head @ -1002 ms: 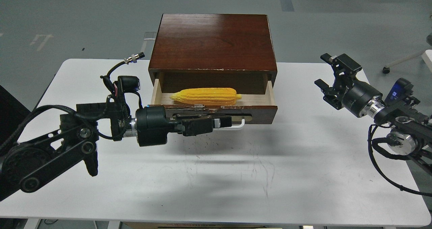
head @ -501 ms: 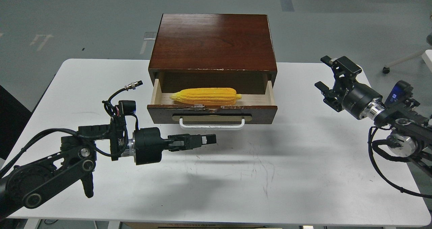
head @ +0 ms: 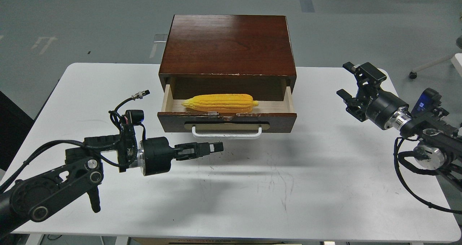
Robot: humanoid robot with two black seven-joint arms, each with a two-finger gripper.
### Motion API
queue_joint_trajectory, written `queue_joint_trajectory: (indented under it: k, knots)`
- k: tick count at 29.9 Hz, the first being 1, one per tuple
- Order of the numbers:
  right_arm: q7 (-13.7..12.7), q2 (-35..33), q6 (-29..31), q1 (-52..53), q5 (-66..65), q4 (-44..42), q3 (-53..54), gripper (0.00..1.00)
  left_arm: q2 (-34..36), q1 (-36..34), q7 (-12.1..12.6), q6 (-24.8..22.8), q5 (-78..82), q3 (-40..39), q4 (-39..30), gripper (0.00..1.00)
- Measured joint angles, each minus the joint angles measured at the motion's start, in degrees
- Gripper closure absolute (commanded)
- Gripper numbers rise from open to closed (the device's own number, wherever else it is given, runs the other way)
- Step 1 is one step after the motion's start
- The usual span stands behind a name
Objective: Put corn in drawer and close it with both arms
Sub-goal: 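Position the left gripper against the drawer front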
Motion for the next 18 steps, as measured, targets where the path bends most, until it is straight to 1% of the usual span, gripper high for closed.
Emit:
queue_joint_trajectory:
  k: [18]
  knots:
    - [0.0,0.1,0.0,-0.4,0.0,0.0,0.0,0.03,-1.6,-0.2,-0.1,0.1,-0.3,-0.9,2.3,1.00]
